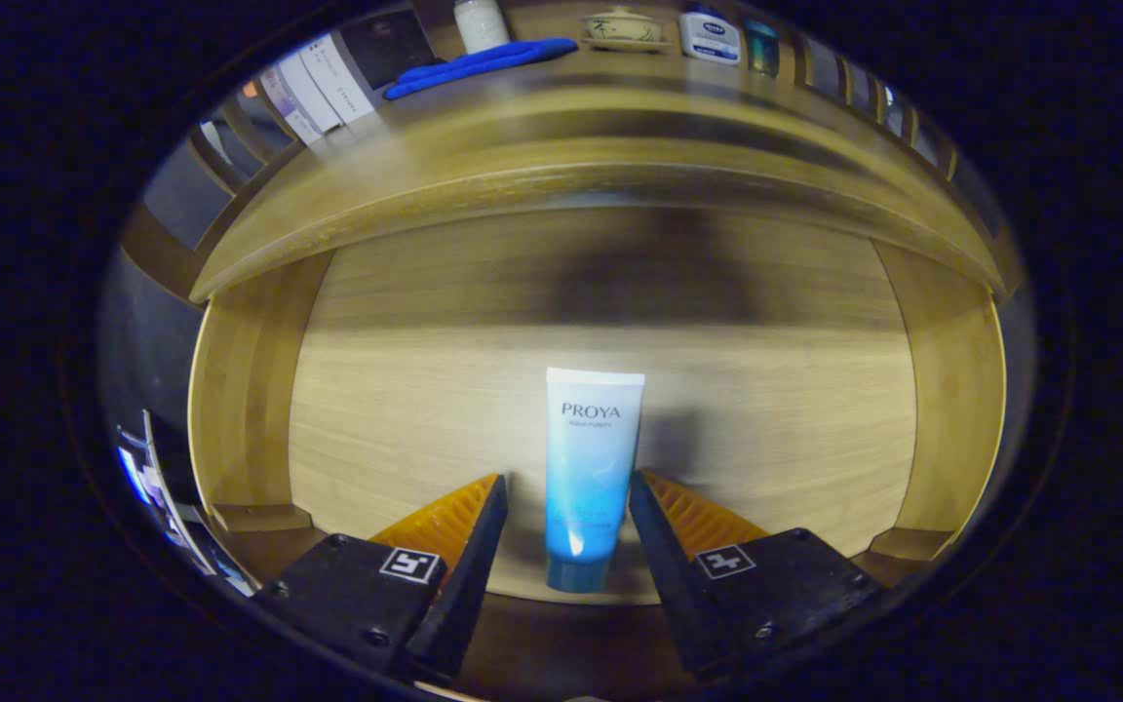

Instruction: Pull open the drawer, take out the items inside it, and place them on the countertop above the cabinet.

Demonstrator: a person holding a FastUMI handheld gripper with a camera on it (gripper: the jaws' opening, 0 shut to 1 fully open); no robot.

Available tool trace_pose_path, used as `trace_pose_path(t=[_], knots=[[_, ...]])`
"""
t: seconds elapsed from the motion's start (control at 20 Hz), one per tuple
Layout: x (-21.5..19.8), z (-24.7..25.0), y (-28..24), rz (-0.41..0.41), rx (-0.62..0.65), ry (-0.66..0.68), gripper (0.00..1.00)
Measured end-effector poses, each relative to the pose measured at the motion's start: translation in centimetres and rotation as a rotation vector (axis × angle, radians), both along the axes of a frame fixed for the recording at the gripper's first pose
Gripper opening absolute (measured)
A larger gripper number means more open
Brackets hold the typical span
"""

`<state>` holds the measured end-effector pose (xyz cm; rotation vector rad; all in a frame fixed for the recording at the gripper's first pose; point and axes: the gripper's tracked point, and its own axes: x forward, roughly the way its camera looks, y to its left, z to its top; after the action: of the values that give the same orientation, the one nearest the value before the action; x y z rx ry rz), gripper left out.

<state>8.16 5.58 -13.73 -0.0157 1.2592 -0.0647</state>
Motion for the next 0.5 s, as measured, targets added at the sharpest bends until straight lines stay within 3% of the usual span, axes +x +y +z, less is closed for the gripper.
trace_pose_path(t=[0.1, 0.2, 0.35, 0.5], knots=[[0.4, 0.0, -0.5, -0.014, -0.015, -0.007, 0.73], [0.6, 0.3, -0.8, -0.041, 0.003, -0.026, 0.57], [1.1, 0.6, -1.3, -0.069, 0.015, -0.061, 0.50], [1.0, 1.2, -0.6, -0.046, 0.029, -0.105, 0.46]])
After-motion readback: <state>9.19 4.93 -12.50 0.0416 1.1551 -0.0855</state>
